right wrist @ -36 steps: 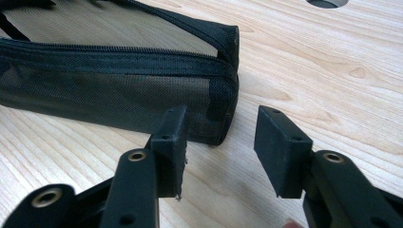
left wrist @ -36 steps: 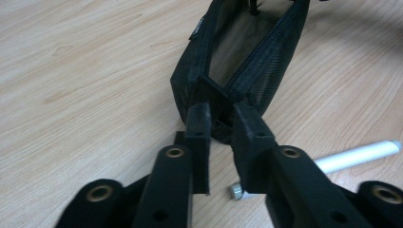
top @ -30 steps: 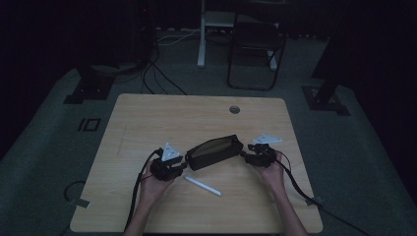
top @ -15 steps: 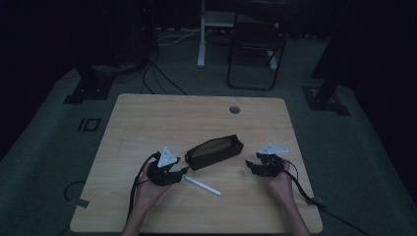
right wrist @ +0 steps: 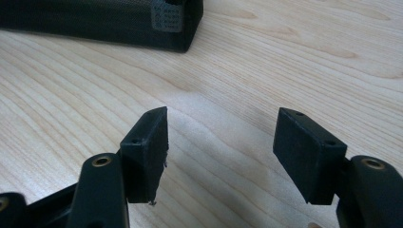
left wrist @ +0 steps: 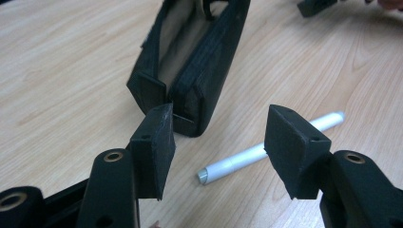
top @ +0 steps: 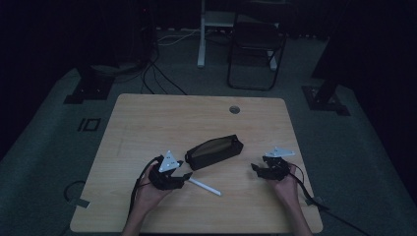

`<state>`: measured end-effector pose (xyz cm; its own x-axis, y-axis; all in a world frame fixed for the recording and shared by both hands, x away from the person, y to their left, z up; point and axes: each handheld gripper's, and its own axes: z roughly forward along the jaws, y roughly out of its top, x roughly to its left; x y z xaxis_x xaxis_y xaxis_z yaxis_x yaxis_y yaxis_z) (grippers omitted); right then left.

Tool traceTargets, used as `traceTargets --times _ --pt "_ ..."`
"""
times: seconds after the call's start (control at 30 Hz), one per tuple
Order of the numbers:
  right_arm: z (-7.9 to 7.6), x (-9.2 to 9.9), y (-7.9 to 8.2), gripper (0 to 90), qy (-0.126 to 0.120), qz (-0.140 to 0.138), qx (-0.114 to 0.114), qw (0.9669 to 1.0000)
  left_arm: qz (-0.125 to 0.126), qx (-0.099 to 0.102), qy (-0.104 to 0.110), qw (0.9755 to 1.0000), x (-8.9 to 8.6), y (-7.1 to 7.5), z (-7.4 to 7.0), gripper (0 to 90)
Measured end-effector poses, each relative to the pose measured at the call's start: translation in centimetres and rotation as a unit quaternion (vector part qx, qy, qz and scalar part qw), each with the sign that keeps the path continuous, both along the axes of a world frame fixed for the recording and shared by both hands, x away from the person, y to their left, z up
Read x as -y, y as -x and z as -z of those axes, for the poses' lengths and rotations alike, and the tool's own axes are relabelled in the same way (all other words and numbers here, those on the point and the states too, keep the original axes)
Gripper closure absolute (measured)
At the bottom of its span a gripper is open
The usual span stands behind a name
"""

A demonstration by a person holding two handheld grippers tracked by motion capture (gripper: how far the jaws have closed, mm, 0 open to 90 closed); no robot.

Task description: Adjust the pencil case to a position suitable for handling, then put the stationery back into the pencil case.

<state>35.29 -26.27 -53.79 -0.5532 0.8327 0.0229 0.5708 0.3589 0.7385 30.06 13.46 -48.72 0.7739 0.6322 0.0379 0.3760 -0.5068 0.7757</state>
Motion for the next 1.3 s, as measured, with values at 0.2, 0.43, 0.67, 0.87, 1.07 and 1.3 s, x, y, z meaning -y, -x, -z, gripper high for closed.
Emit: traceTargets --times 0.2,0.43,0.67,0.87,1.07,1.3 --pt "0.1 0.1 -0.1 36.5 -0.001 0.001 0.0 1.0 0.017 -0.002 -0.007 0.9998 0.5 0.1 0.3 43.9" --pt "0.2 0.5 -0.1 36.5 -0.003 0.005 -0.001 1.0 0.046 -0.001 -0.017 0.9988 1.6 0.4 0.9 41.1" --pt "0.5 0.7 -0.3 36.5 -0.004 0.007 -0.006 0.9999 0.087 -0.009 -0.034 0.9956 3.0 0.4 1.8 40.3" --pt "0.6 0.7 -0.2 36.5 -0.004 0.008 -0.008 0.9999 0.099 -0.023 -0.038 0.9941 3.4 0.1 2.6 40.4" --pt "0.8 0.7 -0.3 36.5 0.0 0.012 -0.013 0.9998 0.125 -0.041 -0.046 0.9903 4.3 -0.2 3.8 38.0" --pt "1.0 0.7 -0.4 36.6 0.004 0.017 -0.02 0.9996 0.133 -0.041 -0.061 0.9884 5.2 -0.4 4.6 30.9"
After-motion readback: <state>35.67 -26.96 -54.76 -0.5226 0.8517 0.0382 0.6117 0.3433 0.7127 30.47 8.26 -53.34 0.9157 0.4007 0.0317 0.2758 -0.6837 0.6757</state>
